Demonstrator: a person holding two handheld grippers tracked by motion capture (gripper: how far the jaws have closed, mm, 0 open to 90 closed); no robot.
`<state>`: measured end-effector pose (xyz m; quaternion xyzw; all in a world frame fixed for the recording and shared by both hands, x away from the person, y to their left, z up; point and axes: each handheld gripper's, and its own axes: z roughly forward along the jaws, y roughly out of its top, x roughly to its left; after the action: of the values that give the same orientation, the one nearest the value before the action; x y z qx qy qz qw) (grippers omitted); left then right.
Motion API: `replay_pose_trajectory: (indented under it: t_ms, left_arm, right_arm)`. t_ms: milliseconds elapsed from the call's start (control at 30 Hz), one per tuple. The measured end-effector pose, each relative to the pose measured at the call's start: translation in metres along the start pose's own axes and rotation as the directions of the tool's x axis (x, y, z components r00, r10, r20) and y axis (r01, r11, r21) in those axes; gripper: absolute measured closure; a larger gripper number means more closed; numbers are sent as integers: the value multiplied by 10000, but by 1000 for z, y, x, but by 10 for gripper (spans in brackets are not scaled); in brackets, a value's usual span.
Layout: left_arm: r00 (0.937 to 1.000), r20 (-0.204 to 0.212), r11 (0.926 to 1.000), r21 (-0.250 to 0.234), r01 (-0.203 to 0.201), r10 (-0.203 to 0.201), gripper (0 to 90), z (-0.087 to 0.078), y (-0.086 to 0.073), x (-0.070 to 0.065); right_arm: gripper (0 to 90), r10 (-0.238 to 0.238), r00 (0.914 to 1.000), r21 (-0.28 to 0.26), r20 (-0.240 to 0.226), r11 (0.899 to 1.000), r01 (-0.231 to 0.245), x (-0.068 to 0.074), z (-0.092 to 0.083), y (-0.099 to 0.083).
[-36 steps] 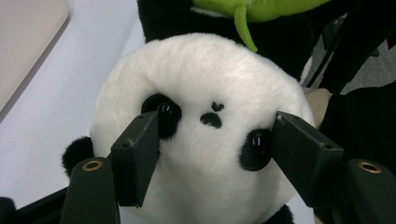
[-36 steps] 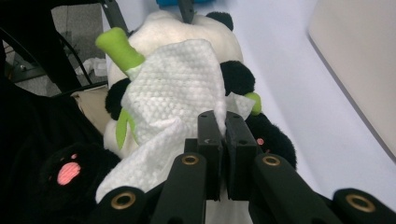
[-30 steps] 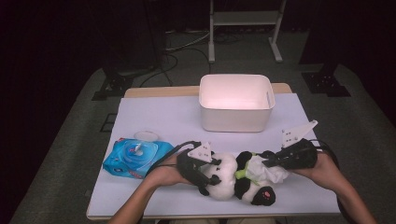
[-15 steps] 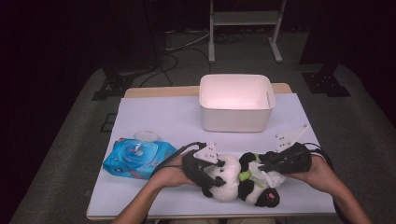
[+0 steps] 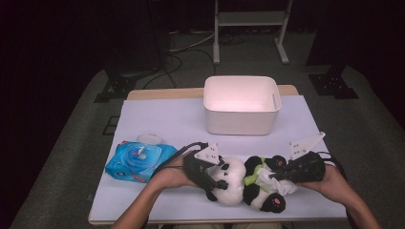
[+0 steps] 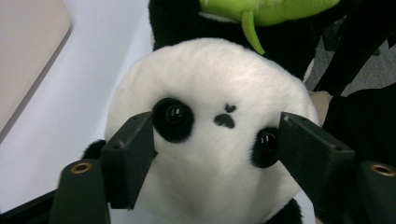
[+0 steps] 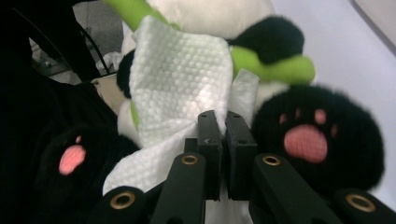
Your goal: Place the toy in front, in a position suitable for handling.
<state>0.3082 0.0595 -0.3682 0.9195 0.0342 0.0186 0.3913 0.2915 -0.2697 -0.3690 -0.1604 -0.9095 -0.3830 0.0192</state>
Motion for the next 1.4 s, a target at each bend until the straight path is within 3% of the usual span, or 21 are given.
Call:
replay_pose_trajectory:
  t_ms: [67, 300, 500, 667, 800, 967, 1067, 1200, 1400]
  left_arm:
    - [9999, -86, 10000, 37, 89, -88, 266, -1, 0, 2]
    - [9996, 180, 9996, 199, 221, -224, 269, 4, -3, 2]
    - [9993, 213, 9994, 182, 309, -313, 290, 6, -4, 0]
    - [9989, 168, 9989, 167, 443, -446, 290, 7, -4, 2]
    - [9988, 100, 9987, 162, 484, -486, 289, 7, -4, 2]
    - [9970, 150, 9971, 71, 752, -753, 288, 8, -4, 7]
    - [9973, 120, 9973, 86, 725, -726, 288, 9, -3, 7]
    - [9963, 114, 9963, 66, 853, -854, 288, 11, -1, 9]
    - [9975, 208, 9977, 42, 671, -672, 295, 13, 0, 3]
  right_arm:
    - [857, 119, 9999, -83, -38, 9999, -119, 1, -1, -5]
    - [856, 179, 9995, -23, -244, 9998, -179, 5, -4, -18]
    - [855, 9, 9983, -116, -578, 9999, -16, 13, -5, -14]
    - [854, -300, 9926, -410, -1176, 9988, 253, 19, 0, -4]
    - [854, -423, 9915, -200, -1232, 9990, 401, 20, 0, 0]
    - [854, -219, 9926, 50, -1191, 9997, 226, 21, -4, -10]
    - [855, -132, 9924, -188, -1220, 9998, 110, 23, -8, -13]
    - [854, -422, 9923, -387, -1167, 9985, 379, 27, -11, -4]
    - [855, -776, 9918, 52, -1012, 9969, 785, 25, -1, 12]
